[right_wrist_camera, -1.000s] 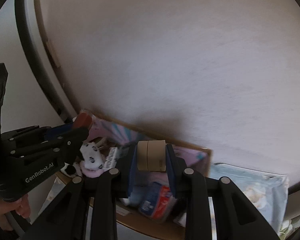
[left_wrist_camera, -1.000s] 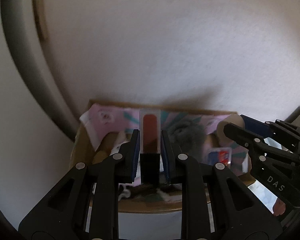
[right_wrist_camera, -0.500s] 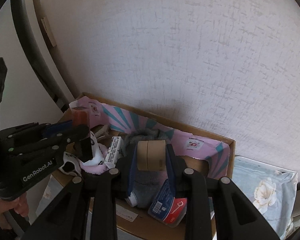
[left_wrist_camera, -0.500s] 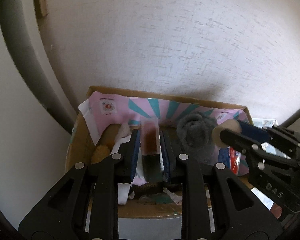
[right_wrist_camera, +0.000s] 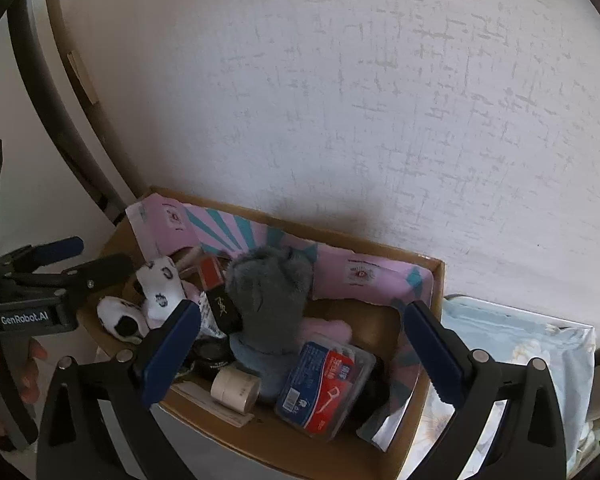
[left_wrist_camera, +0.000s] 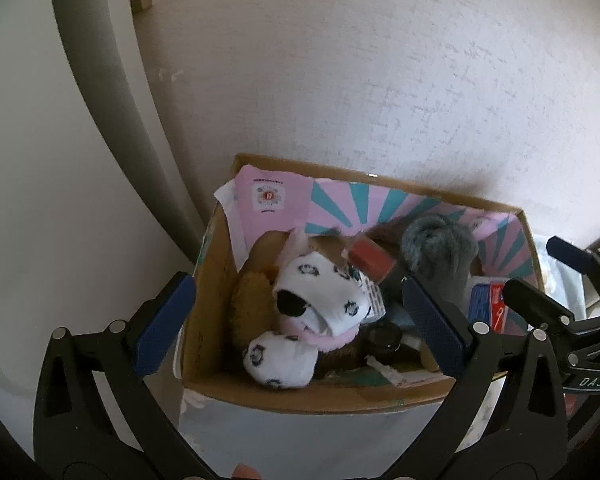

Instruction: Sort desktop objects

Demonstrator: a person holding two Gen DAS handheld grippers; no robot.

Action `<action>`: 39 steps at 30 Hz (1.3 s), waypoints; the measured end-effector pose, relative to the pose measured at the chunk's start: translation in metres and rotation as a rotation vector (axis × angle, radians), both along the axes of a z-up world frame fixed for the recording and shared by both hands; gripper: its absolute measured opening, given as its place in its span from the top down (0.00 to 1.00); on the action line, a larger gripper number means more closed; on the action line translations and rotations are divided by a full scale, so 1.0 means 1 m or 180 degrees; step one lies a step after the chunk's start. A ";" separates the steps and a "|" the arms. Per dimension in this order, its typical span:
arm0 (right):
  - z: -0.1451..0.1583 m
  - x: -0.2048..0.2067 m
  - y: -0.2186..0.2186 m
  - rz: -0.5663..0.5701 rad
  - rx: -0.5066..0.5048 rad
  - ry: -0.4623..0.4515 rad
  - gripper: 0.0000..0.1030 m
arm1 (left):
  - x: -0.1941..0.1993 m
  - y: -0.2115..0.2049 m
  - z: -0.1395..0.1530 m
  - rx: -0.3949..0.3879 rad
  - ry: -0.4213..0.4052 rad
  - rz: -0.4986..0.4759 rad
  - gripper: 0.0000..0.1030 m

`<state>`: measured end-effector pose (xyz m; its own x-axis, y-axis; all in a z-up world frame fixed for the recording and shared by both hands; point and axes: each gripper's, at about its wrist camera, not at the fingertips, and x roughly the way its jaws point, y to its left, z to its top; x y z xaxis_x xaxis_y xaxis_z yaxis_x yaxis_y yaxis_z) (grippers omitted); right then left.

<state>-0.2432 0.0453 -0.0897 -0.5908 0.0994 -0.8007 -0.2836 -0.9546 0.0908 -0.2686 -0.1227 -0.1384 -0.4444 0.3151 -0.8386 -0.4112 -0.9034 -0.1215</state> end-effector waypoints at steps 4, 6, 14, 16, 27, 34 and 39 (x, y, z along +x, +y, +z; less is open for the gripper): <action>0.004 0.004 -0.004 0.0033 0.0061 -0.0001 0.02 | 0.006 0.001 0.010 -0.0037 0.0020 -0.0024 0.00; 0.005 0.005 -0.006 0.0031 0.0095 0.0008 0.02 | 0.008 0.002 0.014 -0.0041 0.0028 -0.0039 0.00; 0.021 0.023 -0.002 -0.0164 0.0227 0.0036 0.01 | 0.024 0.011 0.046 -0.0100 0.0179 -0.0143 0.00; 0.026 0.031 0.001 -0.0239 0.0251 0.0044 0.01 | 0.031 0.014 0.055 -0.0079 0.0227 -0.0155 0.00; 0.067 0.105 0.021 -0.0830 0.0337 0.0032 0.01 | 0.070 0.029 0.110 -0.0105 0.0501 -0.0424 0.00; 0.088 0.150 0.025 -0.1102 0.0437 0.0088 0.01 | 0.092 0.021 0.131 -0.0010 0.0594 -0.0465 0.00; 0.086 0.165 0.024 -0.1142 0.0450 0.0097 0.01 | 0.107 0.022 0.135 0.0020 0.0615 -0.0504 0.00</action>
<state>-0.0781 0.0695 -0.0038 -0.5217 0.4122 -0.7469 -0.6011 -0.7989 -0.0211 -0.1614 -0.1006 -0.0038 -0.5409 0.3985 -0.7407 -0.5637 -0.8253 -0.0324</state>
